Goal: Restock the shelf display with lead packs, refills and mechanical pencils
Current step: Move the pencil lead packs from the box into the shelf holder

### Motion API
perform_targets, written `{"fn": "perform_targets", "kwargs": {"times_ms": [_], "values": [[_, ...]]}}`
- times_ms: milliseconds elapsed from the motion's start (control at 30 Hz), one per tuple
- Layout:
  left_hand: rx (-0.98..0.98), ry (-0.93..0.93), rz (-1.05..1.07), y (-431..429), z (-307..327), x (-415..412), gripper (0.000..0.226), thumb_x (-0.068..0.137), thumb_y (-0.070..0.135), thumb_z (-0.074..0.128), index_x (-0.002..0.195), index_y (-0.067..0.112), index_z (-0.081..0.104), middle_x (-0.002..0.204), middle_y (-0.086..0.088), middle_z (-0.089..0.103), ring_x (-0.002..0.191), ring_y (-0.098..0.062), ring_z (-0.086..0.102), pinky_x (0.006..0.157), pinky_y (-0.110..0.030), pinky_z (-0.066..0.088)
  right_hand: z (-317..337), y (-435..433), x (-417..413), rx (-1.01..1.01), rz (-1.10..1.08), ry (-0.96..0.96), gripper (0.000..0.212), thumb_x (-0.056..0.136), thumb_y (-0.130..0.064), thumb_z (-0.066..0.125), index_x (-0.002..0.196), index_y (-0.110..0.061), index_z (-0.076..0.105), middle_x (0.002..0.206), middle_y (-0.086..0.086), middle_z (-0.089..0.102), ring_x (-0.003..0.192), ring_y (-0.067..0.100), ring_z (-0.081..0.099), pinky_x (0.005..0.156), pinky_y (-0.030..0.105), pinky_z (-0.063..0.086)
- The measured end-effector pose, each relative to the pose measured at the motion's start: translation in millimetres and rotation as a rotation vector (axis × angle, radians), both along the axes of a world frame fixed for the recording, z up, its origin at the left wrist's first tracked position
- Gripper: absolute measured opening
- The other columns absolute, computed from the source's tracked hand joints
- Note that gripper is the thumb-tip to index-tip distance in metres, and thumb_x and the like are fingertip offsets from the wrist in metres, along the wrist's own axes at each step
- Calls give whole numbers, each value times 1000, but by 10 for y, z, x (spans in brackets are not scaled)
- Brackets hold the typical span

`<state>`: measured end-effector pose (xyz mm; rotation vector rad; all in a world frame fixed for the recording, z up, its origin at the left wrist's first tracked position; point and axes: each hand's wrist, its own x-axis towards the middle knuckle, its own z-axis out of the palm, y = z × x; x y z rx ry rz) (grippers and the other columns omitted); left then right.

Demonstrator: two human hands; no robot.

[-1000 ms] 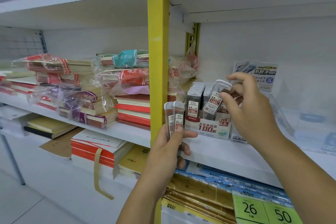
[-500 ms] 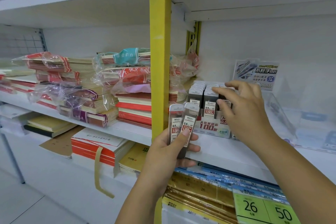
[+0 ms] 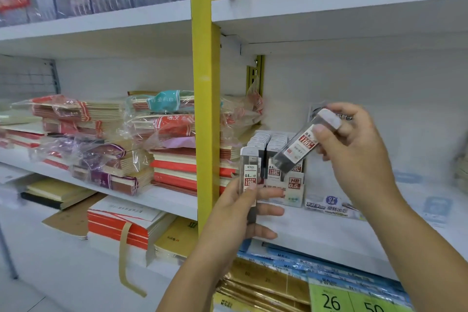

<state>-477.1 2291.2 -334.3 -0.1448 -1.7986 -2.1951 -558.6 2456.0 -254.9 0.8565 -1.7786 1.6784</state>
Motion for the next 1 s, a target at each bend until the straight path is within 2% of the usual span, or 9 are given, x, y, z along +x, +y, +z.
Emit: {"fn": "perform_targets", "kwargs": {"times_ms": [100, 233, 367, 467, 600, 733, 800, 900, 1000], "values": [[-10, 3, 61, -20, -70, -13, 21, 105, 32, 42, 123, 28, 53, 105, 1, 77, 82, -19, 74, 52, -26, 56, -12, 125, -136, -38, -92, 132, 33, 89, -25, 64, 97, -53, 49, 94, -6, 69, 81, 15, 64, 72, 31, 50], [-17, -21, 131, -12, -145, -61, 18, 100, 32, 52, 113, 27, 65, 100, 4, 75, 83, -17, 74, 54, -28, 57, -142, 47, -248, 102, -128, 173, 33, 89, -18, 66, 97, -47, 51, 87, -17, 67, 76, 2, 61, 67, 10, 44], [-25, -11, 190, 6, -161, -103, 17, 97, 33, 57, 95, 37, 73, 85, 4, 73, 76, -13, 72, 56, -28, 58, -244, -30, -348, 215, -163, 134, 26, 88, -20, 67, 102, -40, 57, 84, -15, 69, 78, 1, 61, 66, 9, 44], [-38, 2, 197, 17, -160, -106, 25, 98, 30, 56, 89, 47, 72, 82, 1, 71, 71, -11, 70, 54, -27, 58, -295, -77, -419, 351, -268, 127, 26, 85, -24, 70, 106, -38, 60, 90, -10, 65, 81, 5, 58, 66, 17, 42], [-16, 13, 194, 17, -133, -86, 33, 97, 27, 58, 85, 55, 71, 84, 0, 73, 72, -12, 71, 52, -26, 57, -429, -124, -516, 467, -443, 193, 32, 85, -24, 70, 117, -25, 67, 100, -5, 52, 103, 18, 45, 81, 19, 27], [-7, 8, 180, 25, -118, -65, 33, 97, 28, 57, 84, 55, 71, 87, -1, 73, 73, -11, 71, 55, -27, 58, -465, -91, -534, 505, -492, 117, 44, 91, -30, 63, 134, -29, 55, 113, -5, 46, 117, 18, 35, 83, 14, 20], [-13, 6, 162, 33, -116, -66, 33, 98, 28, 57, 84, 54, 72, 87, -1, 74, 72, -11, 70, 57, -27, 58, -418, -77, -465, 493, -512, 151, 42, 94, -31, 57, 136, -26, 53, 110, -9, 42, 118, 17, 34, 86, 16, 21], [-31, 15, 148, 55, -83, -86, 25, 98, 26, 58, 92, 43, 74, 84, 0, 74, 67, -10, 68, 55, -26, 58, -287, -43, -246, 366, -367, 250, 24, 95, -29, 54, 116, -29, 66, 97, -14, 59, 97, 8, 51, 80, 21, 39], [-80, 49, 138, 103, -47, -113, 15, 98, 26, 59, 104, 33, 71, 84, 0, 75, 67, -11, 67, 54, -25, 56, -215, -66, -12, 307, 121, 0, 25, 90, -34, 59, 112, -45, 62, 88, -12, 69, 82, 6, 63, 68, 18, 53]]}}
